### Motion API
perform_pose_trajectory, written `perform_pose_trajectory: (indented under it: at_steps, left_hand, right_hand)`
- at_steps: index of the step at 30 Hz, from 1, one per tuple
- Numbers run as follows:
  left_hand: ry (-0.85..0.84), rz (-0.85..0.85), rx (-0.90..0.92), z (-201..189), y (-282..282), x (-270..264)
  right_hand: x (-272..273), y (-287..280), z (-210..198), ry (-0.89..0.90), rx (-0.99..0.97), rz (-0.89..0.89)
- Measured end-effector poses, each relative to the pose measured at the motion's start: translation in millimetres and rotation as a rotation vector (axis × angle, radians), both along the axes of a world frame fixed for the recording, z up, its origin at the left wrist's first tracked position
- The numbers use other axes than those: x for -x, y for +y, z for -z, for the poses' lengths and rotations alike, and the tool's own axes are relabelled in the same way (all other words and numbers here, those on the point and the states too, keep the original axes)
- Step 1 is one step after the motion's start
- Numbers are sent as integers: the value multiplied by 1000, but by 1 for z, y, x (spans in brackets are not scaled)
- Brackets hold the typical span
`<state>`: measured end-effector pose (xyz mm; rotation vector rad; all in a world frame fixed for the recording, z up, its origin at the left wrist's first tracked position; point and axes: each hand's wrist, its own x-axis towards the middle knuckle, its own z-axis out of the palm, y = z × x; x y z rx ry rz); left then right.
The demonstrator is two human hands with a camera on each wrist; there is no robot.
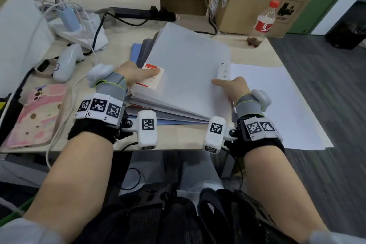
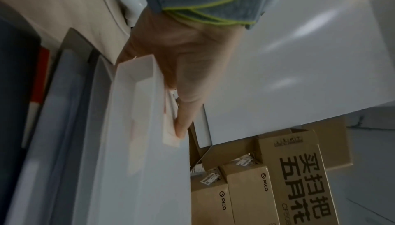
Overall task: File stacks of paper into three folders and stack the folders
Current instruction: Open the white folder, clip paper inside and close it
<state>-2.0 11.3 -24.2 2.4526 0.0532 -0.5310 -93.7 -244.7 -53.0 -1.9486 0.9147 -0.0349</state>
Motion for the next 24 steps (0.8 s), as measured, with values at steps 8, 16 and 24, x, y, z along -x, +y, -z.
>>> perform_pose_trajectory:
  at_steps: [8, 16, 24]
  left_hand:
    - [119, -10, 35, 2, 1, -6]
    - [134, -54, 51, 9, 0, -13]
    - [278, -132, 430, 7, 1, -20]
  right_hand:
    - [5, 8, -2, -87, -172, 77]
    - [2, 12, 3, -106, -185, 90]
    - [1, 8, 4, -153, -187, 112]
